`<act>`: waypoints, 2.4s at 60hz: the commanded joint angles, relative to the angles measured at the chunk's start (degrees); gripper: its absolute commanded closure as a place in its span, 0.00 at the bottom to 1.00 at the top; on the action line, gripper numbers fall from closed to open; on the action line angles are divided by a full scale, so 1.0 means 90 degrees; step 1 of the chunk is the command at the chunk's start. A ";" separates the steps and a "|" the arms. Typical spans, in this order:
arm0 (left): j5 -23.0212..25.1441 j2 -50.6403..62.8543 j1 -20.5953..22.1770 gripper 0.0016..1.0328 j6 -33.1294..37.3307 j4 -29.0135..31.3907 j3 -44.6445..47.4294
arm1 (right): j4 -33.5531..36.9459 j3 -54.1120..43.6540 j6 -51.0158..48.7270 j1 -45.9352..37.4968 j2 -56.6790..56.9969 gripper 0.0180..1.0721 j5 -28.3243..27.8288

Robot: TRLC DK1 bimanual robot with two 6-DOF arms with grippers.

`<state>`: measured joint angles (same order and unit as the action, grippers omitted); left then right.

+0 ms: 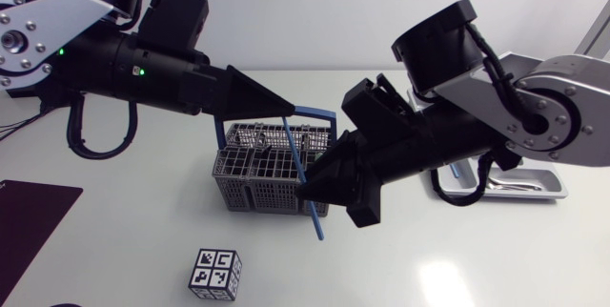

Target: Transfer all utensils from the basket to the drawer tray.

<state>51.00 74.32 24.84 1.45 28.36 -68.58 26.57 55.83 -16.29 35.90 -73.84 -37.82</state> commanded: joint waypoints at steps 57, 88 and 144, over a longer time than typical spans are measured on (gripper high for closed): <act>-0.0843 -0.0133 -0.1530 0.40 -0.0386 -0.0280 -0.1267 | 0.0720 -0.0481 -0.0045 -0.2192 0.0617 0.95 -0.0016; -0.3685 -0.0299 -0.0309 0.40 0.0942 0.0374 -0.0017 | 0.0222 0.0476 -0.0084 -0.5112 -0.1590 0.95 0.1097; -0.6858 0.0199 0.1566 0.40 0.0913 0.0902 0.0295 | 0.0281 0.1579 0.0678 -0.4907 -0.3455 0.16 0.3451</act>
<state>-8.67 75.02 37.69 9.08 35.79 -67.16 27.66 69.76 -11.92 -9.39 -106.08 -8.29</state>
